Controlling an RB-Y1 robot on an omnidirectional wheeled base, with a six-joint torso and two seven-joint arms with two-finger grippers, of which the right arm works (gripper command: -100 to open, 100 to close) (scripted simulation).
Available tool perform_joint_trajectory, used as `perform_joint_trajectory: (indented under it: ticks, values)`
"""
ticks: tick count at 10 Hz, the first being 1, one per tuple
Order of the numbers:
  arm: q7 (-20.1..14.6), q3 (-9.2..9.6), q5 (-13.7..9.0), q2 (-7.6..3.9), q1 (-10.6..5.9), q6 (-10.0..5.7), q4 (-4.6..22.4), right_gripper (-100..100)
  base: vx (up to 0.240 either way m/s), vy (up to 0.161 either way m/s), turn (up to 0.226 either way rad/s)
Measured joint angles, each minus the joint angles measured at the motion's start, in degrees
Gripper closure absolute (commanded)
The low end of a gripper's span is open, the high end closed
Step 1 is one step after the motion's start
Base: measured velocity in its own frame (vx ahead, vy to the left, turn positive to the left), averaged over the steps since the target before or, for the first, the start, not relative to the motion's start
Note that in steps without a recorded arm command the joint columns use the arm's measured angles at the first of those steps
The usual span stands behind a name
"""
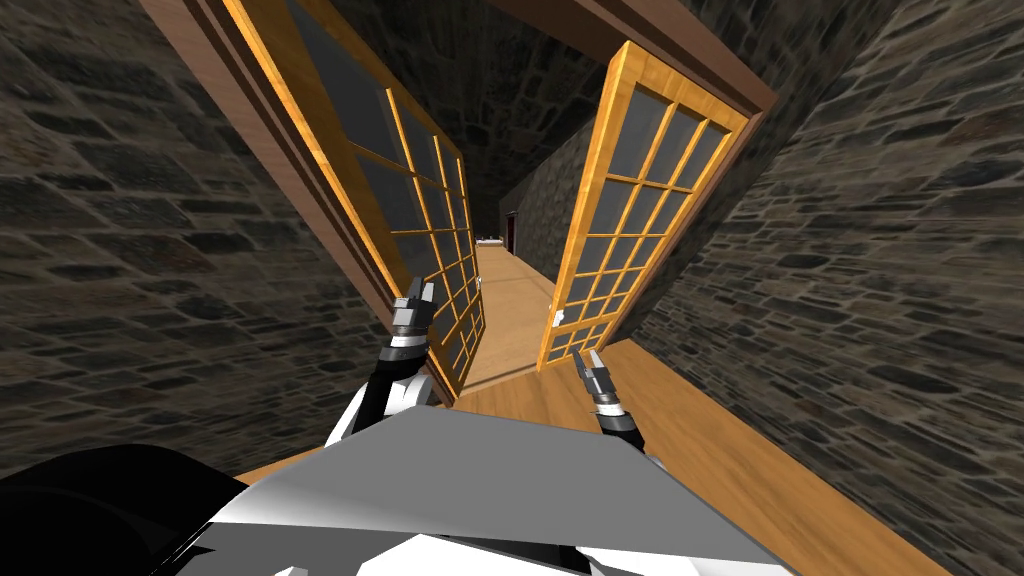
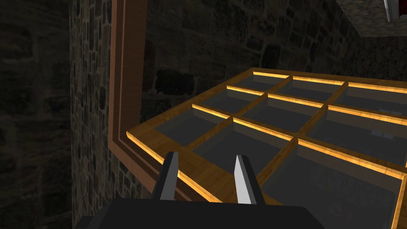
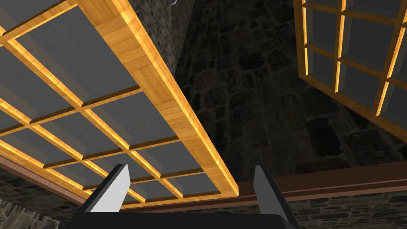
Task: Push the door open
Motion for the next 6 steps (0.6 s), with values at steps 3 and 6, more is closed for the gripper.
perform_joint_trajectory:
  ticks: [3,6]
  values:
    - [3.0,-0.74,1.5,0.06,-0.08,-1.18,3.1,-100,0.078,-0.074,0.053]
    - [6.1,-1.42,3.1,0.33,-0.48,-2.37,6.5,-100,0.092,-0.079,0.055]
